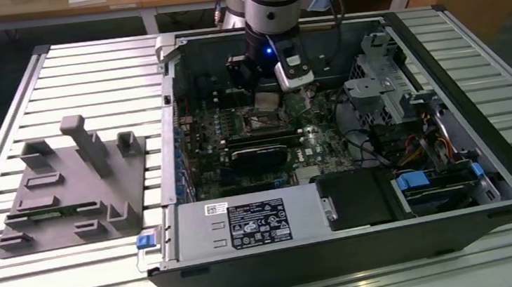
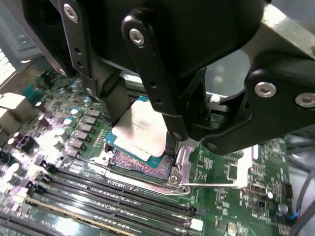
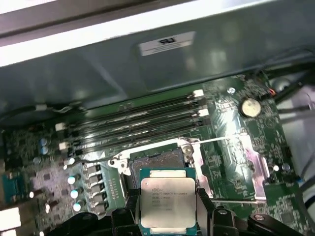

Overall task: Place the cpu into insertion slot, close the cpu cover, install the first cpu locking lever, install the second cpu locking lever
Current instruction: 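Place the cpu into insertion slot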

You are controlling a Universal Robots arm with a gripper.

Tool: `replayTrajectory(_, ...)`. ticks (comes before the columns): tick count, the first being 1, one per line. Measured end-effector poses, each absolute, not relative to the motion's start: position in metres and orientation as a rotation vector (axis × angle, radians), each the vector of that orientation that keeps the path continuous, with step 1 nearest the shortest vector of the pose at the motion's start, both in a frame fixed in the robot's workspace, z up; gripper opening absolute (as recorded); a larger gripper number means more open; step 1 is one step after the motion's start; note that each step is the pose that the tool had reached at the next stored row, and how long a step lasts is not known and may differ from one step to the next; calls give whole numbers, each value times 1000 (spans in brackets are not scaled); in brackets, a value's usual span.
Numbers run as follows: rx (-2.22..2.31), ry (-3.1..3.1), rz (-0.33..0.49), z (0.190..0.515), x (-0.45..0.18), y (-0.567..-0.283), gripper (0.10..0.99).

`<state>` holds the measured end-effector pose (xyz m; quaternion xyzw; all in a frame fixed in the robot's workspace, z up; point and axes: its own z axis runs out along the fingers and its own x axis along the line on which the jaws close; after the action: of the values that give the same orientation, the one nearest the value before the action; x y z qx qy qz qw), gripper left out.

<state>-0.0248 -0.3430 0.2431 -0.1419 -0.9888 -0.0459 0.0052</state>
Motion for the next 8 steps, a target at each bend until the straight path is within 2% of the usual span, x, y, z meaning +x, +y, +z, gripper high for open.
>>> replayTrajectory(8,-660,-3064,-145,243,-25,-343,541)
